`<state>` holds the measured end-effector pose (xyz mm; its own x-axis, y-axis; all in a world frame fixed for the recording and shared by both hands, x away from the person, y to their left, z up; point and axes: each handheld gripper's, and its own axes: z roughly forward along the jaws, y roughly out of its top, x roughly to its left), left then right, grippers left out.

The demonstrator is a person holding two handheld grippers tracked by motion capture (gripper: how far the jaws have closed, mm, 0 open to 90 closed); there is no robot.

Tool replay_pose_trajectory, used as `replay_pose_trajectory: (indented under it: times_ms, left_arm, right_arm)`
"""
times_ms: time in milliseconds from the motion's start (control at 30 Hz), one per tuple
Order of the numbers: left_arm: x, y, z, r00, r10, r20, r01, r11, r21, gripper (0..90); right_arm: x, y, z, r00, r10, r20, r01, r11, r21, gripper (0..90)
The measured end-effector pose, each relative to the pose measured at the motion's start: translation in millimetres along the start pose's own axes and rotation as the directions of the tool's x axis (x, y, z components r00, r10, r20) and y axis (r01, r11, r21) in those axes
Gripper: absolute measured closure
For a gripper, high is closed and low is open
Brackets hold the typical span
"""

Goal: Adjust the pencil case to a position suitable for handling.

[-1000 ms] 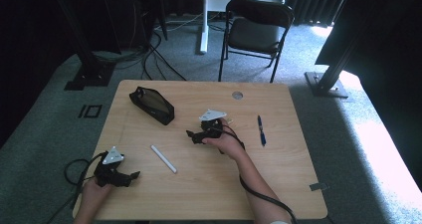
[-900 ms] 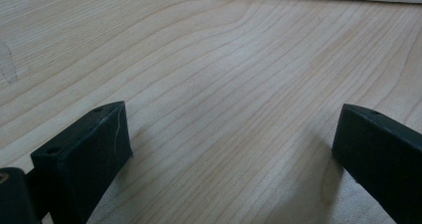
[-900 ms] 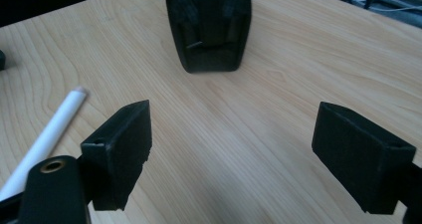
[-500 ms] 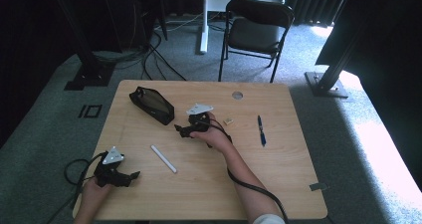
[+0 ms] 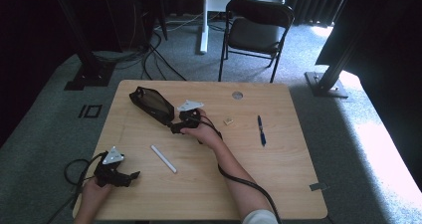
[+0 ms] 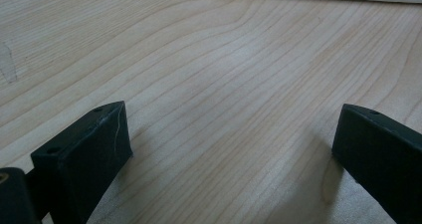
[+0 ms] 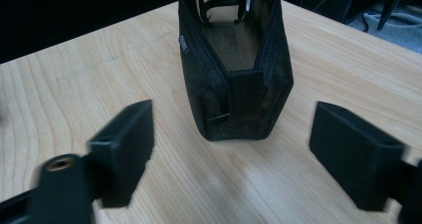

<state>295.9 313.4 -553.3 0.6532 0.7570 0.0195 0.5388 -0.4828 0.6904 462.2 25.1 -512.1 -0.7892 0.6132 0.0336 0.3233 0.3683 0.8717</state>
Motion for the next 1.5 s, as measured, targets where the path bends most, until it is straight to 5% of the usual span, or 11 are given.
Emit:
replay_pose_trajectory:
  times_ms: [100,500,700,867,1500]
  left_arm:
    - [0.1,0.0,0.0,1.0,0.002,0.0,-0.002,1.0,0.001,2.1]
    - [0.1,0.0,0.0,1.0,0.001,0.0,-0.001,1.0,0.0,2.1]
    - [0.1,0.0,-0.1,1.0,0.001,0.0,-0.001,1.0,0.001,2.1]
    - [0.1,0.0,0.0,1.0,0.002,-0.001,-0.002,1.0,0.0,2.2]
    - [0.1,0.0,0.0,1.0,0.001,0.0,-0.001,1.0,0.001,2.1]
  right_arm:
    - [-0.7,2.2,6.2,0.9999,0.006,0.016,-0.006,0.9994,0.034,33.9]
    - [-2.3,7.4,24.0,0.999,-0.014,0.042,0.012,0.9993,0.036,47.7]
    - [-4.5,8.8,23.4,0.9994,0.011,0.033,-0.012,0.9992,0.039,72.0]
    - [-3.4,7.7,19.5,0.9998,-0.017,0.01,0.016,0.9976,0.067,72.8]
    - [-15.1,-14.7,-20.4,0.9998,0.008,0.017,-0.01,0.9964,0.084,73.2]
